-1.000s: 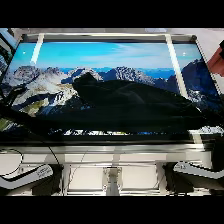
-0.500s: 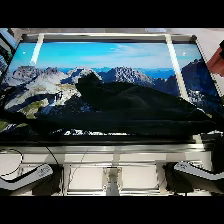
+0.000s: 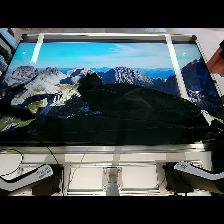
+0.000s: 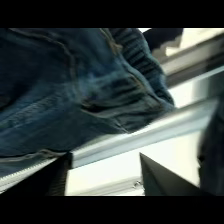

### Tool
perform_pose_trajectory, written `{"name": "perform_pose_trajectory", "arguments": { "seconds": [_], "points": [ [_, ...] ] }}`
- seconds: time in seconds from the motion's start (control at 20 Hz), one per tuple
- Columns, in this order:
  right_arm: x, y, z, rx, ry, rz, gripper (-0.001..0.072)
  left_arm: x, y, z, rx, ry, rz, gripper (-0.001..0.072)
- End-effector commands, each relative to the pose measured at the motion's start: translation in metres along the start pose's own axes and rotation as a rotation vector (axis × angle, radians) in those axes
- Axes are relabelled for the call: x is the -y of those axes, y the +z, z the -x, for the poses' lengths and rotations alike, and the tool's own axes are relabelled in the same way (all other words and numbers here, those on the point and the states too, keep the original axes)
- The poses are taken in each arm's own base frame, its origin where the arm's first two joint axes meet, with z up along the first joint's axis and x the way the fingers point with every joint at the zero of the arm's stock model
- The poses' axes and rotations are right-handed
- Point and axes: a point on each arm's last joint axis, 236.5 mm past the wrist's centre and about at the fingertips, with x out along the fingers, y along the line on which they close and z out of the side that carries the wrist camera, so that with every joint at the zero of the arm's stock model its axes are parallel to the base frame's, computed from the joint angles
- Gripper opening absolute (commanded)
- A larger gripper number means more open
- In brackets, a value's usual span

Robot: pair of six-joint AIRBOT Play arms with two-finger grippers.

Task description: Fold the clothes and pants, and hang the long-sleeved shirts on hangers.

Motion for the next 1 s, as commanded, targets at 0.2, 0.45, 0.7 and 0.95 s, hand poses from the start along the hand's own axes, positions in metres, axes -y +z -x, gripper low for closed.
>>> {"name": "perform_pose_trajectory", "arguments": {
  "seconds": [0.2, 0.45, 0.7, 0.95],
  "points": [
    [-0.056, 0.063, 0.035, 0.251, 0.253, -0.105, 0.0546, 0.095, 0.223, 0.000, 0.296, -0.094, -0.094, 0.0363],
    [-0.074, 0.077, 0.044, 0.318, 0.331, -0.071, 0.0546, 0.125, 0.287, -0.093, 0.197, -0.095, -0.015, 0.0485],
    [-0.077, 0.094, 0.046, 0.382, 0.306, -0.058, 0.0546, 0.135, 0.299, -0.148, 0.179, -0.115, 0.036, 0.0488],
    [-0.119, 0.111, 0.041, 0.424, 0.289, 0.049, 0.0546, 0.135, 0.316, -0.159, 0.244, -0.091, 0.037, 0.0487]
  ]
}}
